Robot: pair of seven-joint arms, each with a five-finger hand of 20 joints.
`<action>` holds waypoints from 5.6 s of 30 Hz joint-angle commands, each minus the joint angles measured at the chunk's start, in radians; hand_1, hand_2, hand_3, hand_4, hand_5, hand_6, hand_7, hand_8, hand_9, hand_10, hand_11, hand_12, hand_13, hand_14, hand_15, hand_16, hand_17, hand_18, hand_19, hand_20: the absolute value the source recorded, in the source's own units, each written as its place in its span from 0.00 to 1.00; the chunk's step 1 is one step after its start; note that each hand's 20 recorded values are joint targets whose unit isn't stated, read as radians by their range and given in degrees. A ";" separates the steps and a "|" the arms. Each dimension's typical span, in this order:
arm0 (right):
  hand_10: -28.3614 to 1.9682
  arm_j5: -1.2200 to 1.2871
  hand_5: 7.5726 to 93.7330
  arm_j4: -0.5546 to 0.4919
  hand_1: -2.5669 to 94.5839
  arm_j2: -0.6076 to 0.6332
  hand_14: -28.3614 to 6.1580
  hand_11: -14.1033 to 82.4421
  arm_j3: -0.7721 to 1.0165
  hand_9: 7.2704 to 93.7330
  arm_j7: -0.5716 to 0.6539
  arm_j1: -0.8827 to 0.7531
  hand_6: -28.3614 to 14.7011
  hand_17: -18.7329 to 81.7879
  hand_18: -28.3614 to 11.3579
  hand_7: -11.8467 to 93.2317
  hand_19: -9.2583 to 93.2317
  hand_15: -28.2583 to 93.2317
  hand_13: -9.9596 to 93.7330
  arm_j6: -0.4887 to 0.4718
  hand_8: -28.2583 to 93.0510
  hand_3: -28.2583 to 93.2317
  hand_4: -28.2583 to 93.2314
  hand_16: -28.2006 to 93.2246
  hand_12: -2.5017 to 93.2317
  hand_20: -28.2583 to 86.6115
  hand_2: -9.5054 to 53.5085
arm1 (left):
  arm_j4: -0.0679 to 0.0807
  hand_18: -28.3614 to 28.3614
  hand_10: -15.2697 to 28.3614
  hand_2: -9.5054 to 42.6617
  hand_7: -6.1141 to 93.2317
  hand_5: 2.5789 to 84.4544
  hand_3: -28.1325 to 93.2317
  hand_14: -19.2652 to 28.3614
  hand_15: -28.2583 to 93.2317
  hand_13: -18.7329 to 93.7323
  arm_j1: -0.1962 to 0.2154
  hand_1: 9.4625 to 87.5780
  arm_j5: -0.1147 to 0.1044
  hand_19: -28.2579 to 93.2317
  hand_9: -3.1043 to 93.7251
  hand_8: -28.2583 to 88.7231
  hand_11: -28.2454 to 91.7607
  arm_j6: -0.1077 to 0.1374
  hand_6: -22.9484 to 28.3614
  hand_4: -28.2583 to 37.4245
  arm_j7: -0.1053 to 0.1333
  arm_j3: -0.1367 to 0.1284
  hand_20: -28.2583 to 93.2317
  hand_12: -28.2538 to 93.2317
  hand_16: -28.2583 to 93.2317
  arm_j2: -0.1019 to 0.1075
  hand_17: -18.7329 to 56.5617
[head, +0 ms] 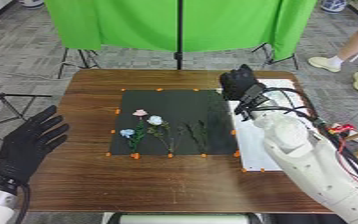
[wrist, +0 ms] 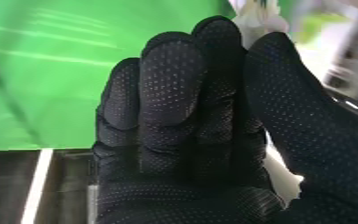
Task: Arrange flowers
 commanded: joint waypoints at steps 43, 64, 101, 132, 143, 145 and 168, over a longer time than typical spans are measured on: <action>0.91 -0.117 0.71 -0.013 0.50 -0.162 0.85 0.35 -0.168 0.93 -0.043 -0.021 0.76 0.50 0.35 0.63 0.83 0.64 0.88 -0.096 0.16 0.90 0.00 0.54 0.53 0.56 0.00 | 0.011 0.83 0.59 0.17 0.27 0.30 0.81 0.68 0.52 0.31 0.003 0.19 -0.006 0.57 0.26 0.14 0.43 -0.007 0.49 0.00 -0.011 0.016 0.29 0.36 0.22 0.004 0.10; 0.65 0.031 0.49 -0.015 0.29 -0.018 0.70 0.55 0.074 0.57 0.163 0.018 0.70 0.41 0.33 0.53 0.79 0.69 0.63 -0.246 0.04 0.98 0.00 0.39 0.27 0.56 0.06 | 0.005 0.83 0.59 0.17 0.28 0.30 0.81 0.68 0.52 0.31 0.016 0.19 -0.005 0.57 0.26 0.14 0.43 0.003 0.49 0.00 0.001 0.007 0.29 0.36 0.22 -0.007 0.10; 0.93 0.077 0.71 0.200 0.53 0.119 0.87 0.33 0.301 0.92 0.123 -0.167 0.80 0.46 0.40 0.59 0.75 0.56 0.88 -0.181 0.13 0.89 0.00 0.52 0.48 0.46 0.00 | 0.009 0.84 0.59 0.17 0.27 0.30 0.81 0.68 0.52 0.32 0.014 0.19 -0.006 0.57 0.26 0.14 0.43 -0.006 0.49 0.00 -0.005 -0.002 0.29 0.36 0.22 0.004 0.10; 0.65 0.148 0.22 0.186 0.26 0.091 0.58 0.41 0.271 0.26 0.295 -0.145 0.53 0.29 0.23 0.41 0.64 0.47 0.43 -0.309 0.08 1.00 0.00 0.33 0.21 0.42 0.00 | 0.008 0.83 0.59 0.17 0.27 0.30 0.81 0.68 0.52 0.31 0.013 0.19 -0.003 0.57 0.26 0.14 0.43 -0.009 0.49 0.00 -0.003 0.000 0.29 0.36 0.22 -0.001 0.10; 0.90 0.081 0.73 0.209 0.54 0.107 0.87 0.36 0.208 0.91 0.259 -0.142 0.78 0.46 0.35 0.61 0.81 0.62 0.86 -0.057 0.13 0.92 0.00 0.53 0.50 0.53 0.00 | 0.007 0.84 0.59 0.17 0.27 0.30 0.81 0.68 0.52 0.32 0.011 0.19 0.000 0.57 0.26 0.14 0.43 -0.012 0.49 0.00 -0.007 -0.003 0.29 0.36 0.22 -0.009 0.10; 0.90 0.073 0.75 0.199 0.54 0.106 0.87 0.36 0.208 0.93 0.251 -0.140 0.77 0.47 0.34 0.60 0.82 0.63 0.87 -0.033 0.12 0.93 0.00 0.54 0.50 0.53 0.00 | 0.006 0.83 0.59 0.17 0.27 0.30 0.81 0.68 0.52 0.32 0.014 0.19 -0.002 0.57 0.26 0.14 0.43 -0.010 0.49 0.00 -0.004 -0.002 0.29 0.36 0.22 -0.007 0.10; 0.89 0.205 0.75 0.084 0.54 -0.201 0.87 0.34 -0.027 0.94 0.002 0.084 0.76 0.46 0.34 0.60 0.82 0.64 0.86 -0.209 0.13 0.93 0.00 0.55 0.52 0.54 0.00 | 0.009 0.83 0.59 0.17 0.27 0.30 0.81 0.68 0.52 0.31 0.004 0.19 -0.003 0.57 0.26 0.14 0.43 -0.006 0.49 0.00 -0.015 0.011 0.29 0.36 0.22 -0.004 0.10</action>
